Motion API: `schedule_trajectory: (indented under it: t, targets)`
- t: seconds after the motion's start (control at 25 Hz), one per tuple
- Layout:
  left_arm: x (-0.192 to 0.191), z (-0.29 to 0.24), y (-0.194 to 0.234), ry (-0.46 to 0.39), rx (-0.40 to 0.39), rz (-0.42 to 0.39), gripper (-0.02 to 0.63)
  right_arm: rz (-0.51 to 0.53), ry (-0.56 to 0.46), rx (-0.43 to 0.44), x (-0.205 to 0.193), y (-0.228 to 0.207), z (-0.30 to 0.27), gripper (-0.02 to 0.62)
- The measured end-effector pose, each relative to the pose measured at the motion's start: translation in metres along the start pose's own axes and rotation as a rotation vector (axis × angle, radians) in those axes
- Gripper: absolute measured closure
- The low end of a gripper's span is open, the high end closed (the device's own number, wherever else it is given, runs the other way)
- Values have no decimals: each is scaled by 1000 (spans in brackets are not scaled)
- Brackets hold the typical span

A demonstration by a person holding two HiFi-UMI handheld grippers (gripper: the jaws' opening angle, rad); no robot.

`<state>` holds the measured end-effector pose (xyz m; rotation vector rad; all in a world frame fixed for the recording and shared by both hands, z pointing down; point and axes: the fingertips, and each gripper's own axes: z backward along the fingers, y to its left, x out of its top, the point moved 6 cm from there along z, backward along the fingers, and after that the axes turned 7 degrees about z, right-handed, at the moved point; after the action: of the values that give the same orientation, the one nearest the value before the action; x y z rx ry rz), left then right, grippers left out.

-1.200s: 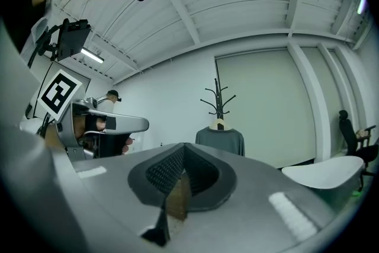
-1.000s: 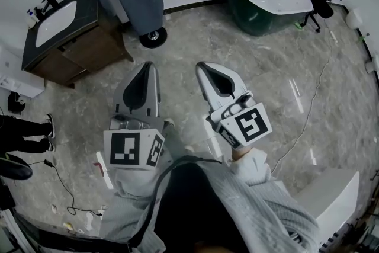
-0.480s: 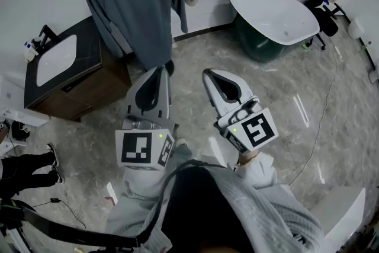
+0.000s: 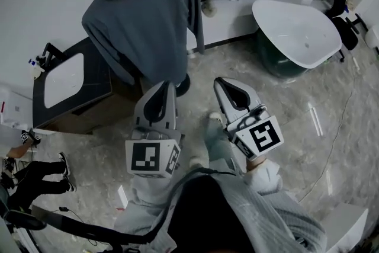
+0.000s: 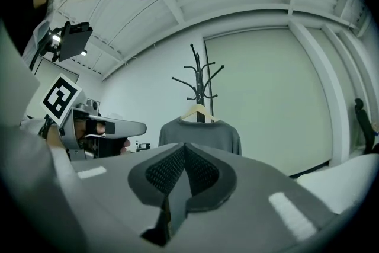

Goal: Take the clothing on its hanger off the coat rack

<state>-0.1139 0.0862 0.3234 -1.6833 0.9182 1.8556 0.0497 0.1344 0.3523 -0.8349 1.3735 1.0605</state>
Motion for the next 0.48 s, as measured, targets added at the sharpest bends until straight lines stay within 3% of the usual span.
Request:
schedule_trajectory:
  t: [0.2,0.48]
  targets:
    - [3,-96,32,-21,92,-18,601,7,-35,84,-13,-83,-84,592]
    - [49,-194,72,-89,242,-42,601,40,-107,240,15,-180,-198,592]
